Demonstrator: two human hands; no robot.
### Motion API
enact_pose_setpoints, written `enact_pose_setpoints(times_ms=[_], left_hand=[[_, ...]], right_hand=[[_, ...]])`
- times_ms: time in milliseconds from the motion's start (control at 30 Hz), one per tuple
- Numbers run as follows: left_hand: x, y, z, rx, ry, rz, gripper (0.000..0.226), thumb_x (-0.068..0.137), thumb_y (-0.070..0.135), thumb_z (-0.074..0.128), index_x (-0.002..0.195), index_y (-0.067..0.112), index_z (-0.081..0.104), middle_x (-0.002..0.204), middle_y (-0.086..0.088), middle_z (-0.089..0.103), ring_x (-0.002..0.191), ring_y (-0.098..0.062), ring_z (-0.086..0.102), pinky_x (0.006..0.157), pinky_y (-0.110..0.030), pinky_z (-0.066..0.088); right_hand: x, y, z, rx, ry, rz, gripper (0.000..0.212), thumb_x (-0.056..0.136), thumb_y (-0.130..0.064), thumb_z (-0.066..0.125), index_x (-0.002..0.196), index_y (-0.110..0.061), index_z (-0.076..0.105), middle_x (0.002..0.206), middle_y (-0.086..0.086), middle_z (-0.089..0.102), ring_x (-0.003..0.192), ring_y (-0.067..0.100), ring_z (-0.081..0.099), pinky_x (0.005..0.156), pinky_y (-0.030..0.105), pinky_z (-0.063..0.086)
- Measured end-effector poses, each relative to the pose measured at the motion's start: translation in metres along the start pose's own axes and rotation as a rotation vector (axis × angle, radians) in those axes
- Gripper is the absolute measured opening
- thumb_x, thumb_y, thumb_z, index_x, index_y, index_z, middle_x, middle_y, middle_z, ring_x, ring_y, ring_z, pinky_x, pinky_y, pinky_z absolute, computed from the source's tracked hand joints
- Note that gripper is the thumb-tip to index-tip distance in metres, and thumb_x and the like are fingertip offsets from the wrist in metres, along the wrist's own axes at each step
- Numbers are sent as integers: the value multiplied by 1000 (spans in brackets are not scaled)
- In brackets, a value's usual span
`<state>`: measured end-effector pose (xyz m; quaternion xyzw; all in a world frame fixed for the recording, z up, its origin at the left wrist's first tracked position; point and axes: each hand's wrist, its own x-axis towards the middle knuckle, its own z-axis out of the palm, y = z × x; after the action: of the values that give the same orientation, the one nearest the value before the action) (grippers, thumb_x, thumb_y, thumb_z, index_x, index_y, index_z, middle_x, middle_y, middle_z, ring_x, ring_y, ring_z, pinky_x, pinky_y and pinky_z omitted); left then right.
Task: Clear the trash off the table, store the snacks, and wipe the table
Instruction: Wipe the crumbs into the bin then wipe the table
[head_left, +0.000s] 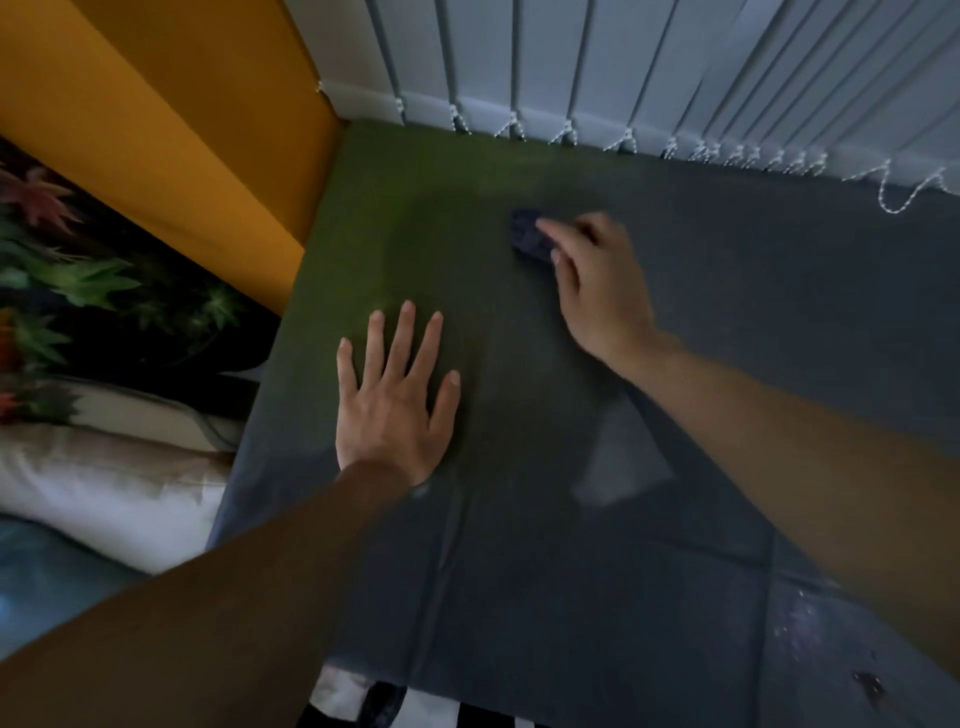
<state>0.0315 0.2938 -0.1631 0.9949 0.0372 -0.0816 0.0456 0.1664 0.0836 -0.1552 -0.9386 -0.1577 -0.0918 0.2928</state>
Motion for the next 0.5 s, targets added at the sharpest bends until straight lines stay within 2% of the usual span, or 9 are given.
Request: enact_pose_setpoints(times_ms=[100,167,233,300,367,400,433,500], left_hand=[[0,0,-1,-15,-7,1,64,101,57,11,160,34,-1,168,5,-7,154,-24,-10,124,-53,-2],[0,1,-2,-16,-9,0,64,101,57,12,160,33,1,168,5,-6,155,-24,-9,124,-53,-2],[0,0,-2,-19,-14,-2,64,101,57,13,160,33,2,168,5,-6,155,-24,-9,124,-53,-2],[1,0,-2,-16,-21,-10,64,101,57,13,160,34,2,168,6,-6,155,-24,-9,124,-53,-1],[1,-1,-1,-15,-20,-13,64,101,56,13,160,34,2,168,6,-6,155,-23,-9,124,-53,-1],[1,-1,-1,-18,-18,-12,64,102,56,14,160,34,3,168,6,-6,155,-23,-9,124,-53,-1],[1,-1,-1,-25,-16,-11,63,102,56,15,160,34,4,168,6,-5,155,-23,-8,124,-53,-1],[1,0,-1,-33,-12,-13,63,101,56,16,160,34,6,168,6,-4,155,-23,-7,124,-53,-1]], right_hand=[[-29,-15,1,107,-152,-319,34,97,-10,53,128,-16,66,116,12,57,104,28,54,91,36,46],[-23,-9,-4,94,-239,-487,32,98,-10,55,126,-17,68,116,12,60,103,29,56,90,36,47],[6,7,-3,45,-160,-431,31,100,-16,51,124,-19,70,112,13,61,100,32,57,88,40,48],[38,23,-5,-3,-25,-193,33,99,-15,49,126,-17,68,111,15,59,102,34,54,89,40,46],[53,28,-3,-2,53,43,35,99,-12,48,129,-16,65,111,15,56,104,33,51,88,34,42],[52,23,1,7,66,85,35,98,-11,48,129,-15,65,111,15,56,104,33,51,87,33,42],[44,15,4,19,56,58,35,96,-10,50,127,-16,66,110,14,57,102,32,52,87,35,43],[20,-2,8,75,-55,-176,34,94,-9,54,123,-17,69,110,11,58,101,30,54,89,37,45]])
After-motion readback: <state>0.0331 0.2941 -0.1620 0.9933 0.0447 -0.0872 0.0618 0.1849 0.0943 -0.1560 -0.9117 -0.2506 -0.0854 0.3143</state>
